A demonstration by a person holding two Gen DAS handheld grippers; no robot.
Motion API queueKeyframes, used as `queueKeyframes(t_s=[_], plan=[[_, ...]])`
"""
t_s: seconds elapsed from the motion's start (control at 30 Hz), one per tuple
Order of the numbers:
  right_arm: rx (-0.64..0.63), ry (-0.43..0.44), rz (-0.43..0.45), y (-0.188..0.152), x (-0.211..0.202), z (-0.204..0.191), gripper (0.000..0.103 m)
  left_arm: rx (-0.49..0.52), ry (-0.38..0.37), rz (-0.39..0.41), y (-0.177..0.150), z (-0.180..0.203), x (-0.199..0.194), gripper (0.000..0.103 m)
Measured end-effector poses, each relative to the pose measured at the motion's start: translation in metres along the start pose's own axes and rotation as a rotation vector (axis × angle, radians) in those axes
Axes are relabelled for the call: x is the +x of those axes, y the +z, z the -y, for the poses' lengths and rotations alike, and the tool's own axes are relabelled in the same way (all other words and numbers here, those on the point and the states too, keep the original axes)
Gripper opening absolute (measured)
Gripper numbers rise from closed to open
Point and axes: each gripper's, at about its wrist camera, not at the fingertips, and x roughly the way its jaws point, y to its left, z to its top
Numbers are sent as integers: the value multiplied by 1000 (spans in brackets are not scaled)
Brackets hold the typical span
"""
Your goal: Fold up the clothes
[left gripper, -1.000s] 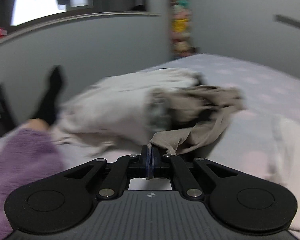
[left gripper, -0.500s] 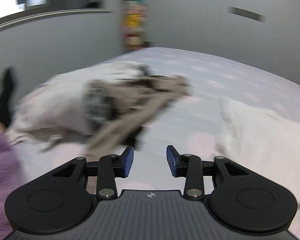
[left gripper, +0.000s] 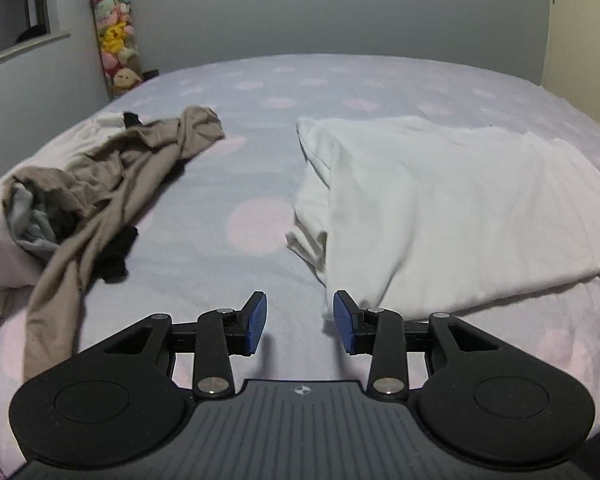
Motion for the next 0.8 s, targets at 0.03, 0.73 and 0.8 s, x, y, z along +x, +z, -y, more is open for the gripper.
queueKeyframes(t_s=[0.03,0.73,0.8], plan=[[-8,5,-5,1,2,-1,42,-1,-8,-5,0,1,3,35],[-134,-191,-42,-10,4,-20,2,8,-88,-30,2,5,3,6],[-177,-231,-64,-11,10,-27,2,13,-80,-52,1,5,6,6]])
